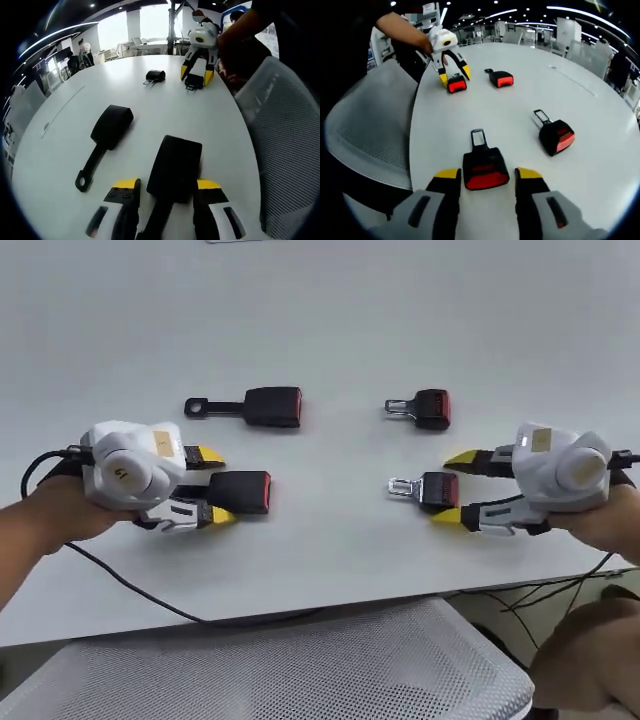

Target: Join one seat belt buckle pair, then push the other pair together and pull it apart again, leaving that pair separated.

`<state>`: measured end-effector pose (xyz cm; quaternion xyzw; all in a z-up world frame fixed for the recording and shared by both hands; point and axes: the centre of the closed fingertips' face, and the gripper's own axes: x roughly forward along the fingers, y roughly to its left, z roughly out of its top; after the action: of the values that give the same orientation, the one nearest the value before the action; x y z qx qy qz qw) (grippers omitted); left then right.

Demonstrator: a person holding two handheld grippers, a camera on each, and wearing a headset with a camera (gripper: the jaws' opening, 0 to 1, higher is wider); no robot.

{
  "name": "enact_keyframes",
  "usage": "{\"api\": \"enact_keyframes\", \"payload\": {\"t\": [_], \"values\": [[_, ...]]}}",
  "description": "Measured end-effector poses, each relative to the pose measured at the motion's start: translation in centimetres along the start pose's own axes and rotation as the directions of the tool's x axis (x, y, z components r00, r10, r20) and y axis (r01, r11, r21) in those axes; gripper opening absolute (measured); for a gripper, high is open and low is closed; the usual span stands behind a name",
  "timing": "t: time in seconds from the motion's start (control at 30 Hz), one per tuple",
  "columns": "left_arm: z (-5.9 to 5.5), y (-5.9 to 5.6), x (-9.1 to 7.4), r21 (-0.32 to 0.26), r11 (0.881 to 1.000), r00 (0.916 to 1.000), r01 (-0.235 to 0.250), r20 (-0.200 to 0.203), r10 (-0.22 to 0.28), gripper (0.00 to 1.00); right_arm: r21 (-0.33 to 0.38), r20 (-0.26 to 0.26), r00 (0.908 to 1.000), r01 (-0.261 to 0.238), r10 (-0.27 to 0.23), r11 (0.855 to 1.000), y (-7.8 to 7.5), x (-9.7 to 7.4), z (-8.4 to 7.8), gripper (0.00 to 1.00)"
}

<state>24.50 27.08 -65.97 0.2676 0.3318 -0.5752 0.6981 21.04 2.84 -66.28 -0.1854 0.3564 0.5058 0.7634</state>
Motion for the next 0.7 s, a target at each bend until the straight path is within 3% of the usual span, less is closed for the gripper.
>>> {"api": "enact_keyframes", "payload": {"t": [0.13,0.4,0.7], "values": [[0.06,-0.46,0.02,0.017,1.0,1.0,0.002,-0.009,-0.002,0.37,-0.028,-0.014,0.9998,-0.014,0.014,1.0,-0.04,-0.24,-0.05,0.36],[0.02,-0.4,0.1,0.01,1.0,0.9998,-0.019,0.0,0.019,0.35,-0.077,-0.039,0.9966,-0.076,0.073,0.994,-0.19,-0.61,-0.13,0.35],[0.05,-0.45,0.19,0.034,0.999,1.0,-0.001,0.006,0.001,0.34,-0.096,-0.047,0.9948,-0.095,0.091,0.991,-0.19,-0.46,0.02,0.34]]}}
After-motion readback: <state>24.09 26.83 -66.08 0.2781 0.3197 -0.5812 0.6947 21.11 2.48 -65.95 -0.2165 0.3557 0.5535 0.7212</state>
